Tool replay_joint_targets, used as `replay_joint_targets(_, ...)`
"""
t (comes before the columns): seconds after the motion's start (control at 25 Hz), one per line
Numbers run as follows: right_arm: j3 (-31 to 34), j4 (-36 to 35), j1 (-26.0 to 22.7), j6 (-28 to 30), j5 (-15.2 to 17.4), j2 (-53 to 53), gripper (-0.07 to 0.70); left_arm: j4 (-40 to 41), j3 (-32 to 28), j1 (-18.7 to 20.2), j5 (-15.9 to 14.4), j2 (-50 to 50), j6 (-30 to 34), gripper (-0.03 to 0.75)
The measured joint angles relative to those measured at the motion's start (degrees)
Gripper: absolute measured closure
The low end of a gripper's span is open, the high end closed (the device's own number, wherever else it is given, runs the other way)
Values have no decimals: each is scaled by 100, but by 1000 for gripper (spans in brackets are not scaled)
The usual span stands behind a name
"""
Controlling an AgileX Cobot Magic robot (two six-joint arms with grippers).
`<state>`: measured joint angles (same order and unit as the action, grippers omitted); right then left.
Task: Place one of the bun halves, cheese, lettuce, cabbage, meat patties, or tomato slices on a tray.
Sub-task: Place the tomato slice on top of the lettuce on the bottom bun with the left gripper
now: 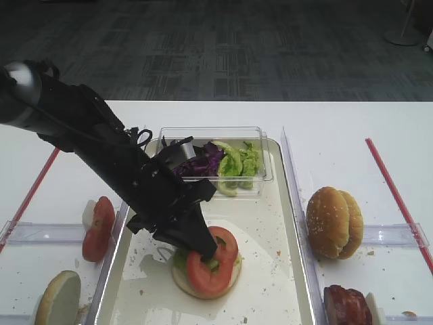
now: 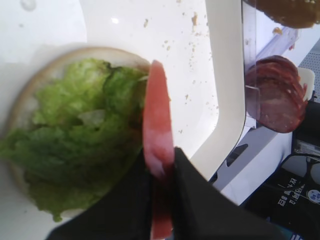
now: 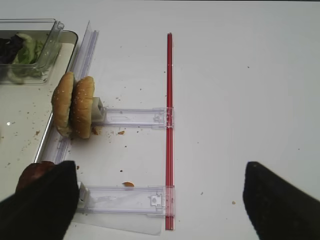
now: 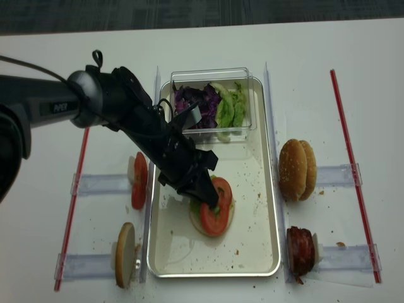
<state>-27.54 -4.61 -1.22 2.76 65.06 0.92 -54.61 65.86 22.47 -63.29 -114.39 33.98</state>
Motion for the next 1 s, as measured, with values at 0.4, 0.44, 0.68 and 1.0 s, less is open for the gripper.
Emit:
replay_joint_targets(0.4, 0, 0, 0, -10, 0, 0, -46, 0, 0, 0, 12, 0, 0, 606)
replay_joint_targets(0.44, 0, 0, 0, -10, 0, 0, -46, 0, 0, 0, 12, 0, 0, 588)
replay_joint_targets(0.68, 0, 0, 0, -10, 0, 0, -46, -58, 0, 0, -21, 0, 0, 513)
replay_joint_targets(1.0, 0, 0, 0, -22, 0, 0, -46, -97, 25, 0, -171, 0, 0, 485)
